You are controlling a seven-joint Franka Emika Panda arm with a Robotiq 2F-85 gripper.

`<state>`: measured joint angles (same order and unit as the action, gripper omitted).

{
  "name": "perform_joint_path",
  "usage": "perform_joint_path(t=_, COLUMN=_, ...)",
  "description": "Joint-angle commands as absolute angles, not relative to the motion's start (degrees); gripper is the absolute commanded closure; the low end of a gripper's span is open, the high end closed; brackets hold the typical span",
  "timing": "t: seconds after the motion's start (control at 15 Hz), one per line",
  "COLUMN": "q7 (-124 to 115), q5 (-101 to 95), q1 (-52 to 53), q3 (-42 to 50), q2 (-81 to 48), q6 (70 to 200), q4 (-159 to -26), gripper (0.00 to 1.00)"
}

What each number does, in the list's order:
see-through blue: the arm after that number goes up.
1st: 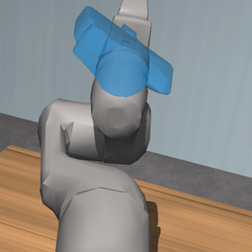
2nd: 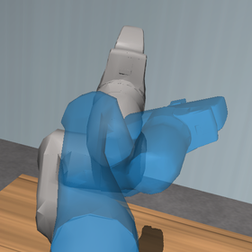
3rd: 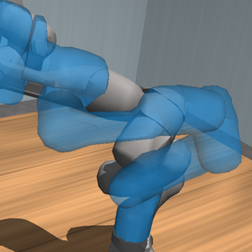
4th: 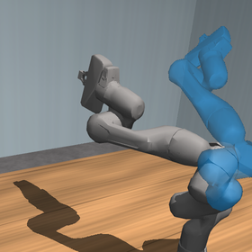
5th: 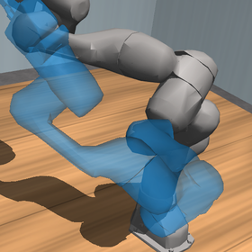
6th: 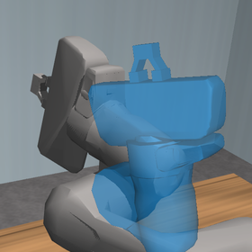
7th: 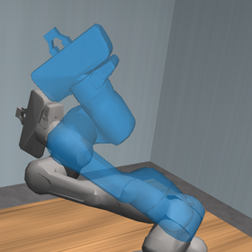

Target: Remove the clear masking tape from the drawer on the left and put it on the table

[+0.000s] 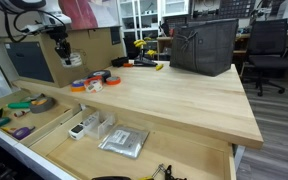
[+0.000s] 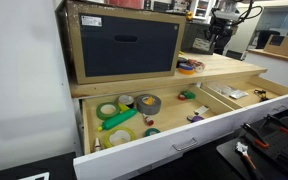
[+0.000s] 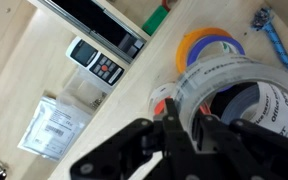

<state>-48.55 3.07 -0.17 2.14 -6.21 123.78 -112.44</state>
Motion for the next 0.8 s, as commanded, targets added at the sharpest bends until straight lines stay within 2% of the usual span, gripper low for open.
perform_joint_path(t=0.0, q7=-51.26, q5=3.82, q1=0.21, q3=2.05, q2=-6.3, q6=123.38, q4=-110.49, gripper=0.96)
perform_joint_path(t=0.4, q7=-53.59, q5=3.33, q1=0.51, q3=1.99, q2=-6.28, q6=124.06, q4=-110.29, gripper=0.96)
perform_joint_path(t=0.47, q7=-51.58, q5=3.09, q1=0.21, q3=2.12, q2=-6.22, q6=123.63, q4=-111.15, gripper=0.85)
perform_joint_path(t=0.73, q7=-52.13, q5=3.09, q1=0.32, q3=2.1, q2=-6.22, q6=123.65, q4=-111.15, gripper=0.85)
